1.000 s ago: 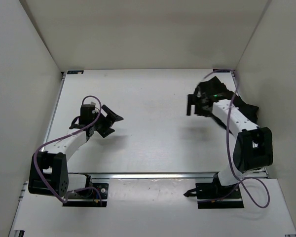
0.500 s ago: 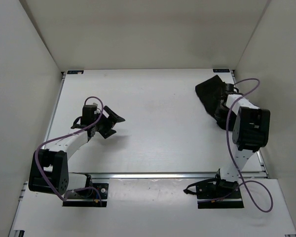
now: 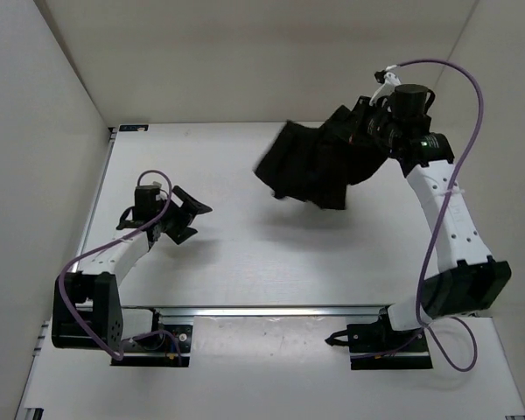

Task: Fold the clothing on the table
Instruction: Move the skirt to the center of the board

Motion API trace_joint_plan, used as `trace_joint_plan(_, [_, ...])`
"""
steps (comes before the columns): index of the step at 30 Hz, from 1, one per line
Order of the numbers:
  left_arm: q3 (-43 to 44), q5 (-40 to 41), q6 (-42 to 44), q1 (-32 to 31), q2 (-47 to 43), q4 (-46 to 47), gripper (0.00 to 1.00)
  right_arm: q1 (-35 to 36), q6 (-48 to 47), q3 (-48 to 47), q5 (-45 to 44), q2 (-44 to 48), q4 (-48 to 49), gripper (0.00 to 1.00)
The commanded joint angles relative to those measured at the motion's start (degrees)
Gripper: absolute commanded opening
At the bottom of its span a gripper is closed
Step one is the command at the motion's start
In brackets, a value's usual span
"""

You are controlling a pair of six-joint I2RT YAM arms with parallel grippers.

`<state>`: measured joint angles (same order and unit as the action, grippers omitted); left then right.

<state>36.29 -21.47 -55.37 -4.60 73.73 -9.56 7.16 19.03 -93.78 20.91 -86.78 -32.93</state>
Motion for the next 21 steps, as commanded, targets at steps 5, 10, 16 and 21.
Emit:
trace_joint_plan(5, [8.35, -6.47, 5.10, 6.53, -4.48, -4.50, 0.99, -3.02, 3.31, 18.14, 9.60, 10.30, -5.81, 0.01])
trace_joint_plan(10, [8.18, -10.77, 3.00, 5.39, -4.13, 0.93, 0.99, -5.13, -7.22, 31.70, 3.73, 13.48, -22.05, 0.14])
trace_joint_plan(16, [5.81, -13.16, -0.52, 0.30, -0.52, 8.95, 0.99, -4.26, -8.12, 35.95, -13.17, 17.97, -22.54, 0.51])
trace_joint_plan(21, [3.97, -13.15, -4.12, -3.31, 1.49, 18.68, 0.90, 2.15, -7.25, 29.90, -10.11, 11.75, -12.45, 0.54])
